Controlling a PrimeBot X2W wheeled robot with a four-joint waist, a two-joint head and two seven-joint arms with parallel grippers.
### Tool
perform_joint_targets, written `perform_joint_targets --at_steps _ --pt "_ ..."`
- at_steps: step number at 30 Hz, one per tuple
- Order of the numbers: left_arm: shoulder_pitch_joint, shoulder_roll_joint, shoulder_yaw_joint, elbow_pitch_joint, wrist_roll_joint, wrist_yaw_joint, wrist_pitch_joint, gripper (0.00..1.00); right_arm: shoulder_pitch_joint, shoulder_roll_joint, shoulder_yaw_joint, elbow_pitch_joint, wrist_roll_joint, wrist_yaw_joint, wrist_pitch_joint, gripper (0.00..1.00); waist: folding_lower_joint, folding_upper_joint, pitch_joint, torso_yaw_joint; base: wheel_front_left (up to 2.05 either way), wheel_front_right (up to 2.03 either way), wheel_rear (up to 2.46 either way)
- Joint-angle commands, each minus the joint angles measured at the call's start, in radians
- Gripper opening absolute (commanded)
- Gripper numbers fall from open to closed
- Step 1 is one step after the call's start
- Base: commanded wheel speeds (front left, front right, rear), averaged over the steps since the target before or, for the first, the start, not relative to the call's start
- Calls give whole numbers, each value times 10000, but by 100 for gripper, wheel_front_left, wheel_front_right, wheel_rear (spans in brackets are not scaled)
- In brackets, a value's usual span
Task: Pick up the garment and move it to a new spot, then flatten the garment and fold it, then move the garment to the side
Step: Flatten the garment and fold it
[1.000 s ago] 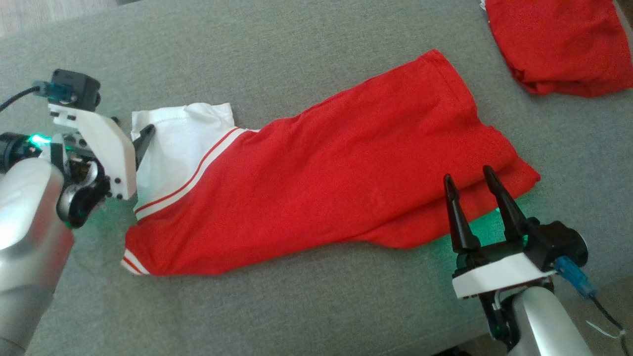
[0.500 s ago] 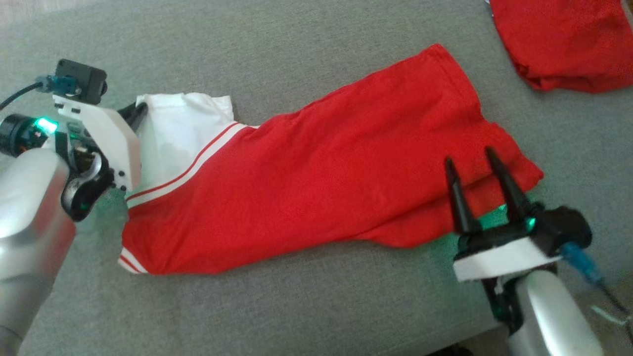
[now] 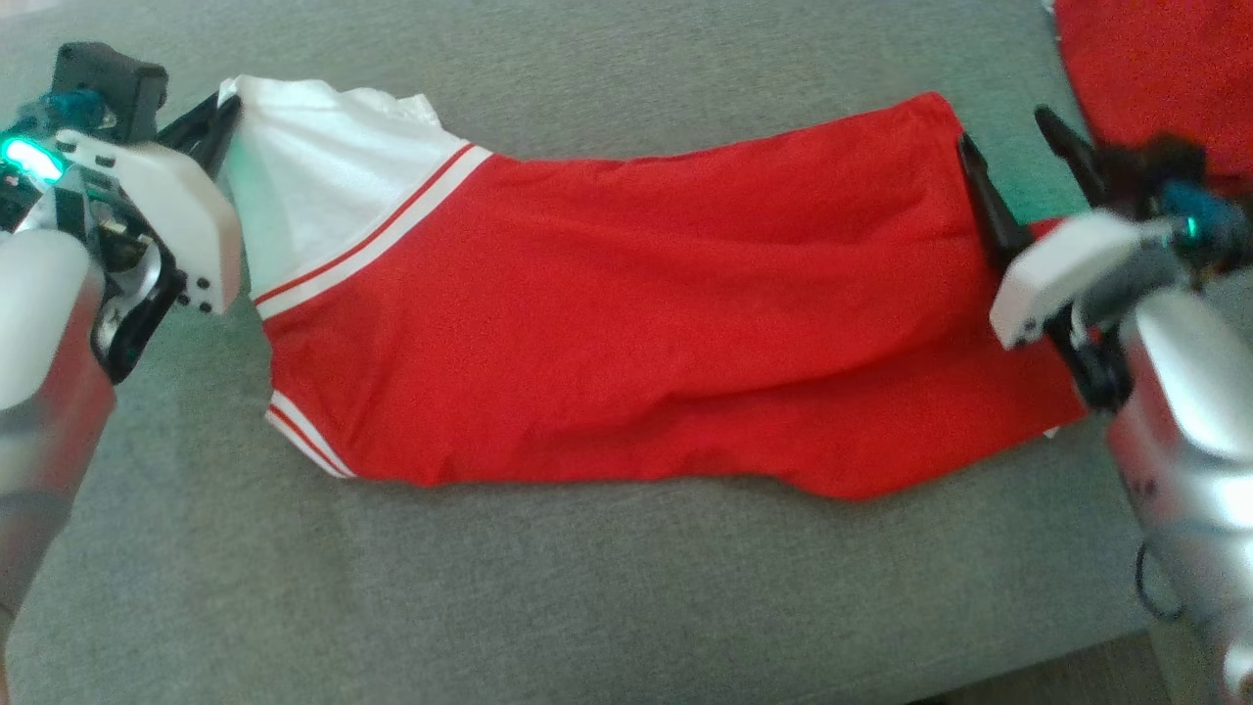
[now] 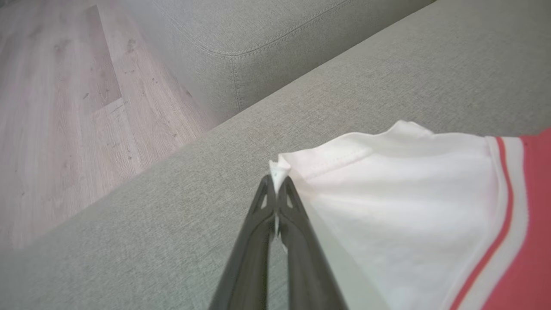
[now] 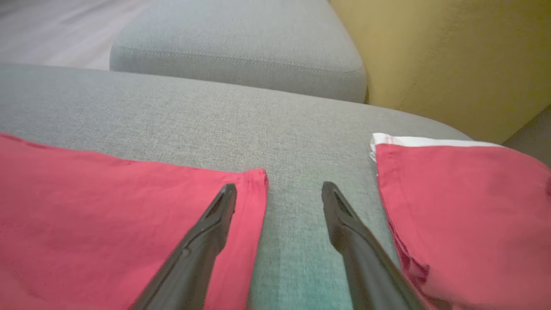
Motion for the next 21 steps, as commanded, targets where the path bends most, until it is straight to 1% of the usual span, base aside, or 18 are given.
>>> perform_joint_targets --at_steps 1,4,7,14,18,21 --pt "-596 360 304 -68 196 101 -356 0 -601 -283 639 238 237 -7 456 100 -1 0 37 133 0 0 0" --pt "-756 287 261 149 360 118 -783 0 -1479 -535 1339 1118 680 -7 997 100 -1 0 80 265 0 0 0" --pt "-886 207 166 326 443 106 -956 0 -2125 -656 1984 1775 1075 -7 1262 100 -1 0 139 374 0 0 0" --pt "-1191 24 -79 574 473 65 -1130 0 -3202 -883 3290 3061 1534 -7 1266 100 -1 0 305 662 0 0 0" --pt "-1257 -43 -250 689 409 43 -1163 0 -3523 -838 3926 3620 1829 -7 1225 100 -1 0 311 791 0 0 0" --pt "-1277 -75 -375 745 337 32 -1212 0 -3605 -832 4478 3919 2163 -7 1410 100 -1 0 295 878 0 0 0"
